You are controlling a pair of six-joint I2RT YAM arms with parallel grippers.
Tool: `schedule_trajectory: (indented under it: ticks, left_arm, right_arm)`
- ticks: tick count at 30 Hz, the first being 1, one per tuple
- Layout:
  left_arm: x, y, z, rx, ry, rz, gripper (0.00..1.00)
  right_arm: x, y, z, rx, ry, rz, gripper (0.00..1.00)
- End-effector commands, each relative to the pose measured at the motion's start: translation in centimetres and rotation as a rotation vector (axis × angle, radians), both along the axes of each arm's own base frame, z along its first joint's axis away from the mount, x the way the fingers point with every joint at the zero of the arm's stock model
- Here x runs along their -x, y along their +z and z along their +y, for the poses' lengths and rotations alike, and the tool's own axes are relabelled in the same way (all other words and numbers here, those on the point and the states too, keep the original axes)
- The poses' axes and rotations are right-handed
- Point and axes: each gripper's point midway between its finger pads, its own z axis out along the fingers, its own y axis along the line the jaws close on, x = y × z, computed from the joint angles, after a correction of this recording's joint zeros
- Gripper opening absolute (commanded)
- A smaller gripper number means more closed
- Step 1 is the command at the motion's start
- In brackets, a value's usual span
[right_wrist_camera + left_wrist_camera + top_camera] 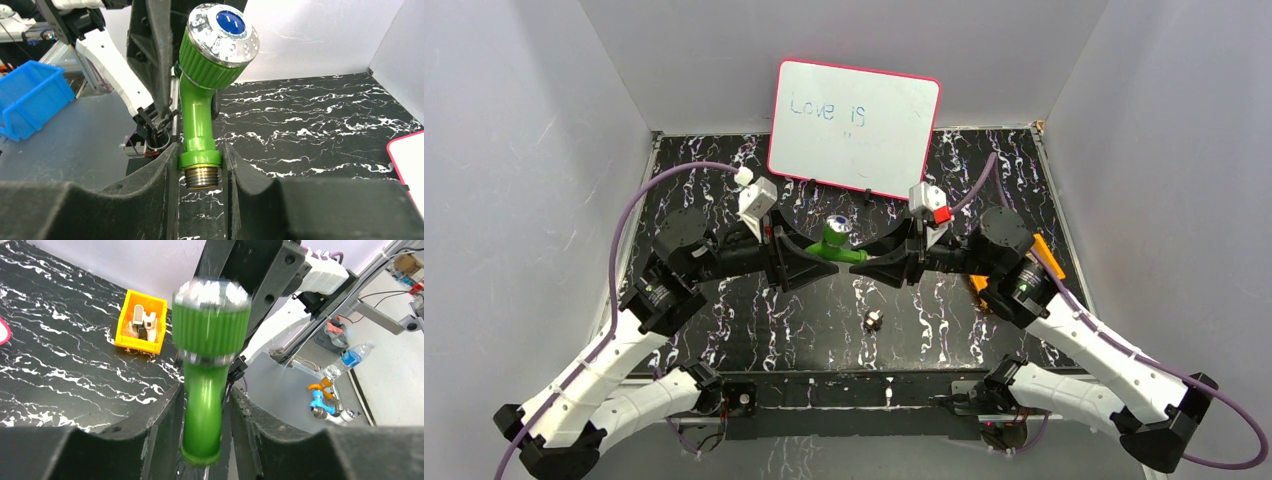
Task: Install the water faucets
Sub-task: Pick up the water faucet from the center of the board.
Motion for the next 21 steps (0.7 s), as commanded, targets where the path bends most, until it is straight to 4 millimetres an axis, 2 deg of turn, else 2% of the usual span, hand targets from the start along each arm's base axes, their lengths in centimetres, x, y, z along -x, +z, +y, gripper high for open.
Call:
schedule_trajectory:
  ticks: [1, 9, 21]
  left_arm:
    - [0.5, 0.1, 0.3, -0.04, -0.015, -0.012, 0.4]
    - [0.3, -0.7, -0.1, -0.099, -0.047, -0.013, 0.5]
    - [0.1, -0.9, -0.3, -0.138, -0.065, -0.046, 0.5]
  right_arm:
    - [-0.1, 4.4, -0.5, -0.077, -0.037, -0.02, 0.0]
    - [-0.3, 4.4, -0.1, -0.033, -0.021, 0.0, 0.0]
    - [-0.1, 2.6, 0.3, 0.071, 0.016, 0.023, 0.0]
